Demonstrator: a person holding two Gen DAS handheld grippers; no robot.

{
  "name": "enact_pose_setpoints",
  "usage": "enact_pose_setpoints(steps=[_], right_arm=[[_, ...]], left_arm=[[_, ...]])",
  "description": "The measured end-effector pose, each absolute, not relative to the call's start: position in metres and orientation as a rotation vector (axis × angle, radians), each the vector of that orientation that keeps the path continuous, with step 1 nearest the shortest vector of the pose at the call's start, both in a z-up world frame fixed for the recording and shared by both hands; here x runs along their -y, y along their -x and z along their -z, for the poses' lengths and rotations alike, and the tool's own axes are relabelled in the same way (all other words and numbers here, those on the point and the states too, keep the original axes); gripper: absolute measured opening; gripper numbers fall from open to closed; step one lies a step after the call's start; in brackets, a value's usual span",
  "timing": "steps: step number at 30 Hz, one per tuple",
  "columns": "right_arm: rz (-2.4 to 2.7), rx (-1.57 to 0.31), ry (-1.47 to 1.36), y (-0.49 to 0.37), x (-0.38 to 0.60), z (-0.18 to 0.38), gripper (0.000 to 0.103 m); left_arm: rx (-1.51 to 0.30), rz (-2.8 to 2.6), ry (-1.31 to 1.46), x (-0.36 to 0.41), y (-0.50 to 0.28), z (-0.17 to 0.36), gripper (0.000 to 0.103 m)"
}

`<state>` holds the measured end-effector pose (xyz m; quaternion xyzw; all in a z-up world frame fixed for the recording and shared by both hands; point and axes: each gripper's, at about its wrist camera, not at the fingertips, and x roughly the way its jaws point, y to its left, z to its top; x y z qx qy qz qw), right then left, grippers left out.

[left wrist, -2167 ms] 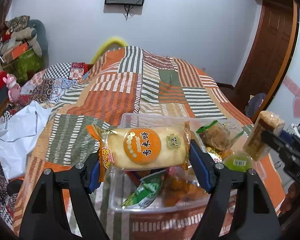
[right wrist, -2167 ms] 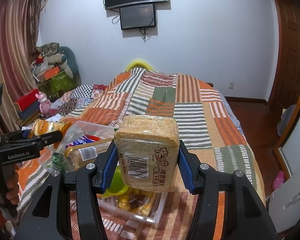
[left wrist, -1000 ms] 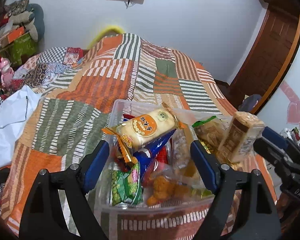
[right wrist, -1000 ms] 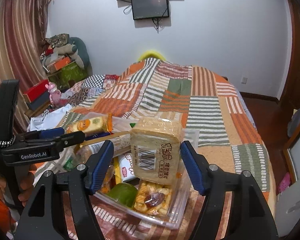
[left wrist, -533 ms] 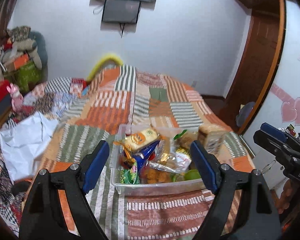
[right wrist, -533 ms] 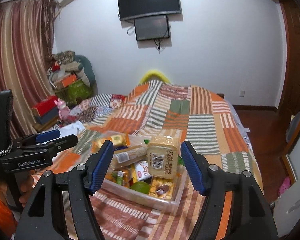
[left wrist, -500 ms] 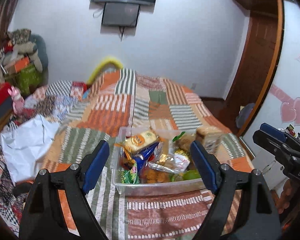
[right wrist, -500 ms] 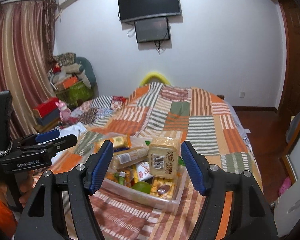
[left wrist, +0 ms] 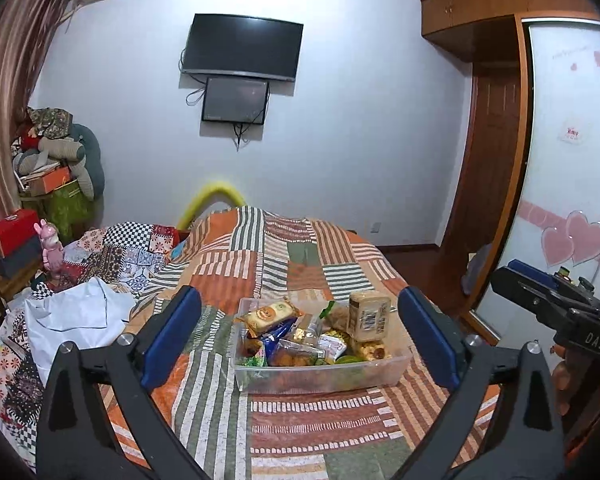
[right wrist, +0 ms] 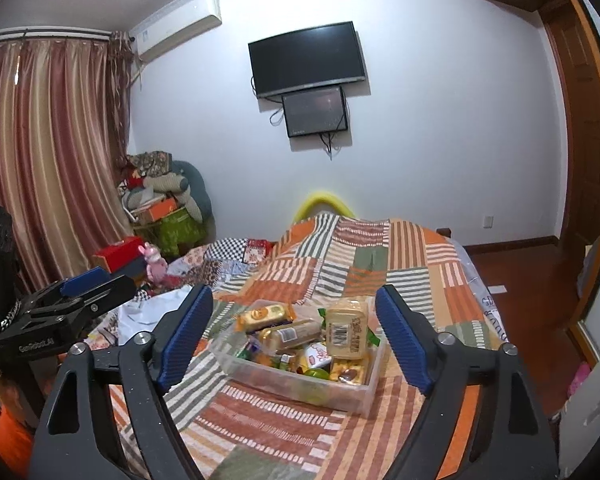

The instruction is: Organize snacks

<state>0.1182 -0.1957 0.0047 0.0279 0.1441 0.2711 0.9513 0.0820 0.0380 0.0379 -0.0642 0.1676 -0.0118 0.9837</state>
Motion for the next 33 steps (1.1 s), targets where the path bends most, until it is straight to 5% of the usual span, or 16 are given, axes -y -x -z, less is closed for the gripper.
enact_pose_setpoints(steps=[5,33], right_arm=[[-0.533,-0.272,-0.050,-0.111,0.193,-0.002,0.097],[-0.542,-0.271,-0.064,-0.102,0.197,0.006,0.098]], left_arm=[[-0.308,0.006,0.099,-0.032,-0.067,-0.037,0.102],[-0.301,0.017,0.083,-0.021,-0.059,-0.028,0.102]])
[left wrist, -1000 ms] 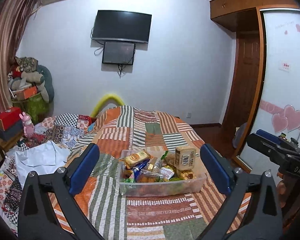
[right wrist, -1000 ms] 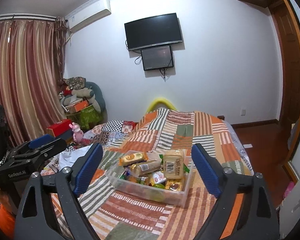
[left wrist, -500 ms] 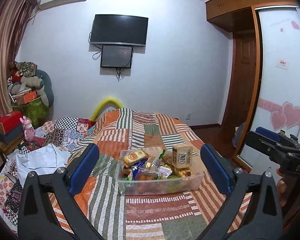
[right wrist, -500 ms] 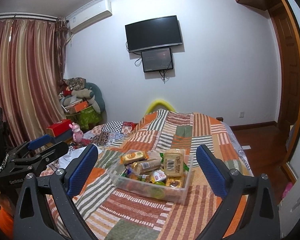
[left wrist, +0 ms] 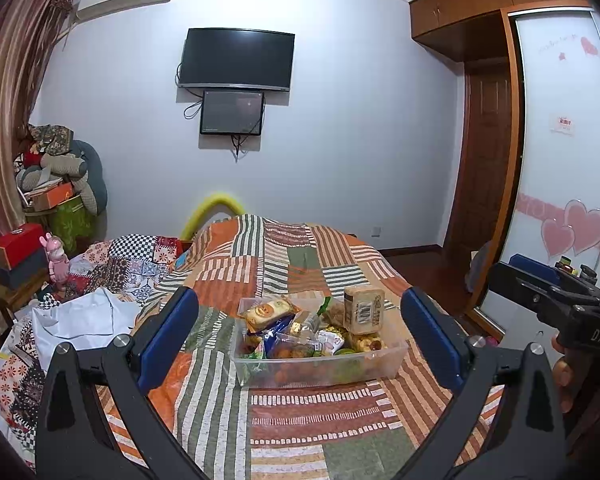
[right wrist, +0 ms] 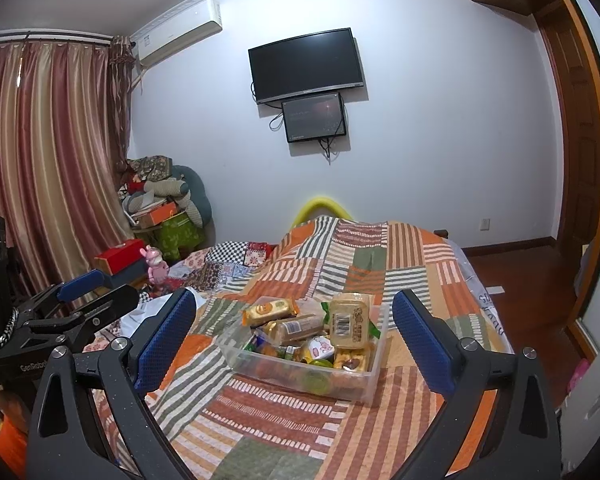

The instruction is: Organize snacks

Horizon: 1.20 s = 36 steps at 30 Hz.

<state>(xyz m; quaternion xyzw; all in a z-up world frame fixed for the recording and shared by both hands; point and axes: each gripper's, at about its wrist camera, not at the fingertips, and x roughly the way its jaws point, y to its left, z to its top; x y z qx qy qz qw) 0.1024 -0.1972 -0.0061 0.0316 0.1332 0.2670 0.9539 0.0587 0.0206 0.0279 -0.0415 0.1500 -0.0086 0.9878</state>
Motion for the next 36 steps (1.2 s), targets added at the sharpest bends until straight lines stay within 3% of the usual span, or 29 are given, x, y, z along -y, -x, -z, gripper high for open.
enact_pose_setpoints(steps=[36], right_arm=[[-0.544,-0.277,-0.067,-0.1002,0.1956,0.0063,0.099]], left_arm=[[-0.300,0.033,0.074,-0.0165,-0.0568,-0.0304,0.103]])
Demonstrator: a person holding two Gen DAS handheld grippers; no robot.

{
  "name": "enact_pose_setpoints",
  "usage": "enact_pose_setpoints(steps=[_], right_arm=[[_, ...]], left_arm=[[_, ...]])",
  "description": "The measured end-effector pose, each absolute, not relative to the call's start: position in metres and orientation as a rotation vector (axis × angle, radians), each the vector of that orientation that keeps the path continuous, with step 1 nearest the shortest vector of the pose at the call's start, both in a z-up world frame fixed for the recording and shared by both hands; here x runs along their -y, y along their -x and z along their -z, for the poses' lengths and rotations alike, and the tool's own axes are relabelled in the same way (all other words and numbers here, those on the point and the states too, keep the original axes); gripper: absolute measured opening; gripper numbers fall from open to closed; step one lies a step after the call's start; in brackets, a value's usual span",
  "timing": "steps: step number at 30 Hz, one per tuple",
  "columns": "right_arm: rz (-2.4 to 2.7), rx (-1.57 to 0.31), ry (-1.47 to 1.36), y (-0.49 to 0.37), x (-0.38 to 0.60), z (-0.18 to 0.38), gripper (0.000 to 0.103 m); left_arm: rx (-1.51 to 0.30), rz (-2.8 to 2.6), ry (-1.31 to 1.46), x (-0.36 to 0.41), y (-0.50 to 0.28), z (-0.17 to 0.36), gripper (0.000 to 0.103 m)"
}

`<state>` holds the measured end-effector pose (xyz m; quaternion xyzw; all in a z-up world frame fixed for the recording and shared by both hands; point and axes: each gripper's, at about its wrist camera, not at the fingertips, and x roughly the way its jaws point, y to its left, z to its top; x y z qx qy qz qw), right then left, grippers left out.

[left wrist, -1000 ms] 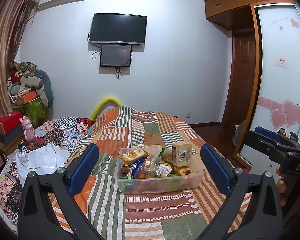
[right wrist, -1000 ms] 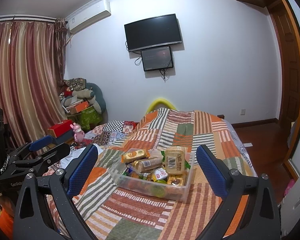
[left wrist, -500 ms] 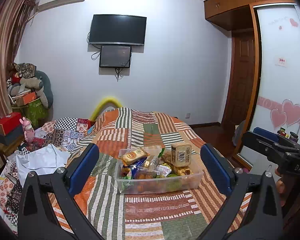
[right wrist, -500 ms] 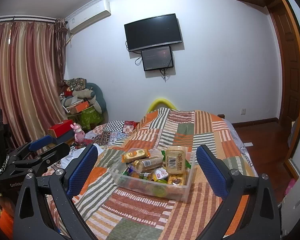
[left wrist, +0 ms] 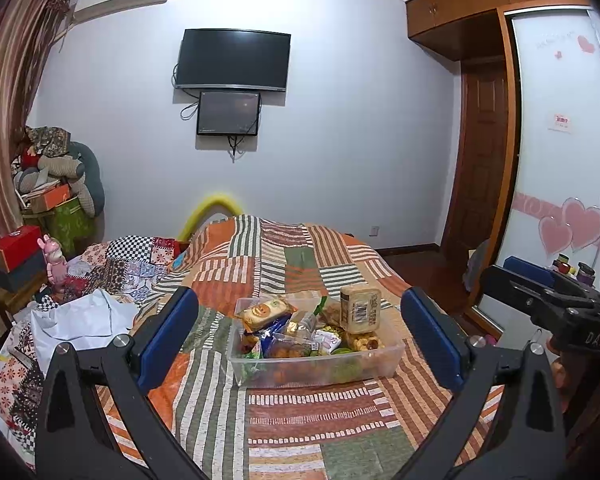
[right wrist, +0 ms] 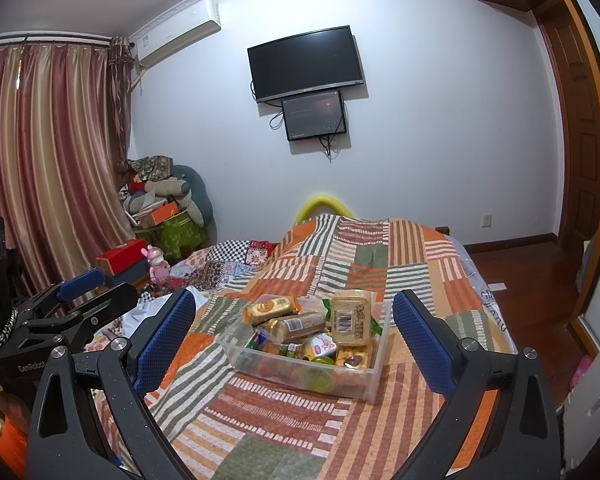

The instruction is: Organize snacks

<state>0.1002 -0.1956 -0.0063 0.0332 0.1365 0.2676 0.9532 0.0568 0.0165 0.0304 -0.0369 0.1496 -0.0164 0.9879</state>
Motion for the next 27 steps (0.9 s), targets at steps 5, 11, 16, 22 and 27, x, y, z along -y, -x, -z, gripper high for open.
enact_pose_setpoints(steps=[5,11,16,22,27], right_arm=[[-0.541,-0.280,-0.069,-0.0996,0.1959,0.0070,0.099],[-0.537,-0.278,-0.067,-0.0994,0.1956,0.0070,0.102],[-0.533,-0.280,-0.062,-0.1006,0.1943,0.0069,0.102],[-0.514,-0.279,-0.051,-0.0997,0.1917,0.0086,0.103],[-0.502,-0.275,-0.035,-0.0976,0.1899,0.0089,0.103]], left_arm=[[-0.291,0.027,0.072,-0.0162,-0.0554,-0.0307,0.103],[-0.296,0.029,0.072,-0.0165,-0.0555,-0.0296,0.103],[-0.302,0.032,0.074,-0.0169,-0.0567,-0.0299,0.103],[-0.304,0.033,0.075,-0.0179,-0.0564,-0.0290,0.103],[-0.319,0.039,0.086,-0.0204,-0.0585,-0.0285,0.103]])
